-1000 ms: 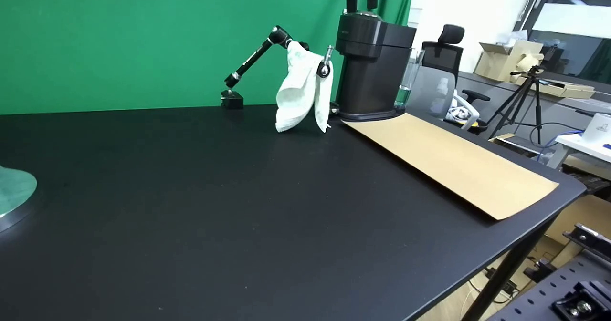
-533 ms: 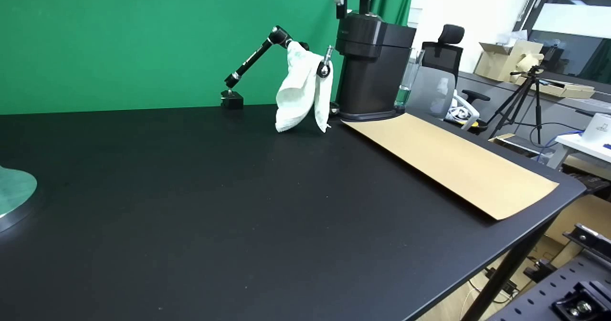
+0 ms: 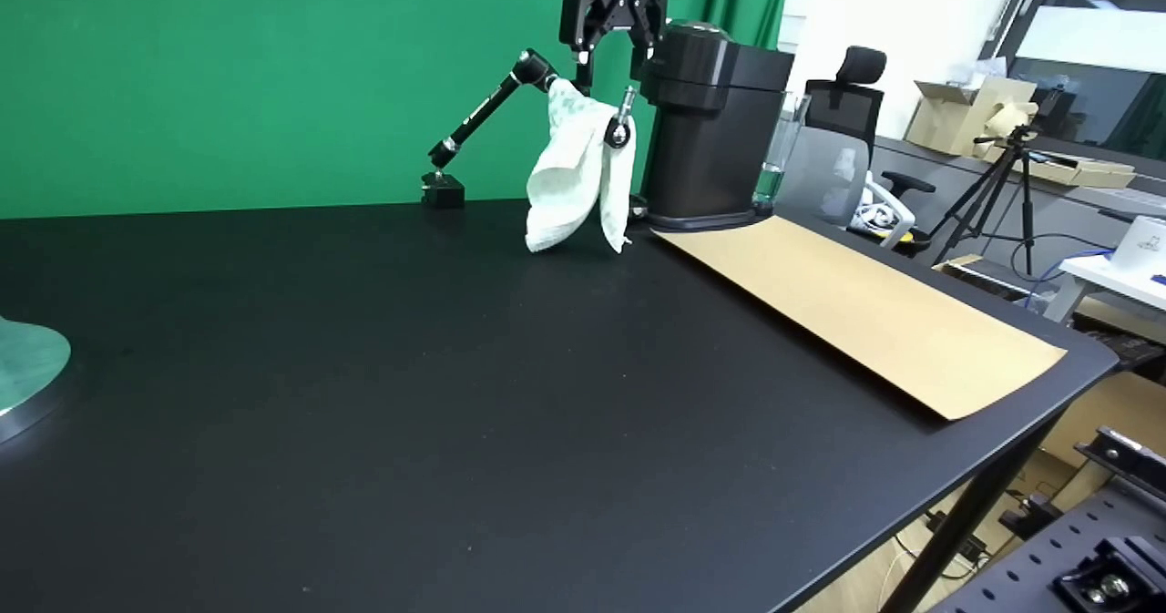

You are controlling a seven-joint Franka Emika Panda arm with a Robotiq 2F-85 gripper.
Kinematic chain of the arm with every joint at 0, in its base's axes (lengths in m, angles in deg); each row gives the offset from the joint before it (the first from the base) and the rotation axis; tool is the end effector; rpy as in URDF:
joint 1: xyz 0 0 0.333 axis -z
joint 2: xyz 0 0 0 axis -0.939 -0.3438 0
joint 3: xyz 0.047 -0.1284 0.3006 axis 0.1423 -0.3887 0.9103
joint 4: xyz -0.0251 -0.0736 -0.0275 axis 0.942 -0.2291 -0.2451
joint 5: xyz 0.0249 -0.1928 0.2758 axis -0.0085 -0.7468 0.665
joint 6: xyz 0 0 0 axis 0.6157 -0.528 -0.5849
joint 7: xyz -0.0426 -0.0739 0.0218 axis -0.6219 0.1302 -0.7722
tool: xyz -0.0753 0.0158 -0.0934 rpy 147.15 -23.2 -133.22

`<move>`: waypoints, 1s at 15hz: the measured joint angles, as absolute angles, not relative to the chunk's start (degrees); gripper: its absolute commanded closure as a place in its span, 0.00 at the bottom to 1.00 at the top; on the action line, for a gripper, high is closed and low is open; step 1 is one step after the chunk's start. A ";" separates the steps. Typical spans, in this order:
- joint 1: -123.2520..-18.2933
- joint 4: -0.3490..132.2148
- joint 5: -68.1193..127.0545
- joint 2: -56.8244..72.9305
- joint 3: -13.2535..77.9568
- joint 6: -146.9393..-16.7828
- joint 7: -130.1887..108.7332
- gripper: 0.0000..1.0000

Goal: Put the cloth on the table

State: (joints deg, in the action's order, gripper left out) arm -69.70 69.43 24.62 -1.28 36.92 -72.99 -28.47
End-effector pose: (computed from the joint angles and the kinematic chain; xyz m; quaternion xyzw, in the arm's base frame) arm 0.6360 -0.0026 0.3786 0.9859 0.1545 0.0287 0.0577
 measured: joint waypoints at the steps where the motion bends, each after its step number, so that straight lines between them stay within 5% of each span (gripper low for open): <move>1: -69.70 68.53 25.86 -2.18 37.15 -73.46 -28.18 0.00; 2: -69.71 67.78 26.79 -2.89 37.36 -73.75 -27.83 0.17; 6: -69.73 65.60 29.48 -4.78 37.62 -73.85 -27.00 0.49; 13: -69.49 64.79 31.38 -5.50 37.56 -73.80 -25.83 0.95; 15: -69.32 64.79 31.53 -5.55 37.50 -73.75 -25.51 1.00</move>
State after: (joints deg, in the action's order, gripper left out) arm -69.32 64.79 31.53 -5.55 37.50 -73.75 -25.51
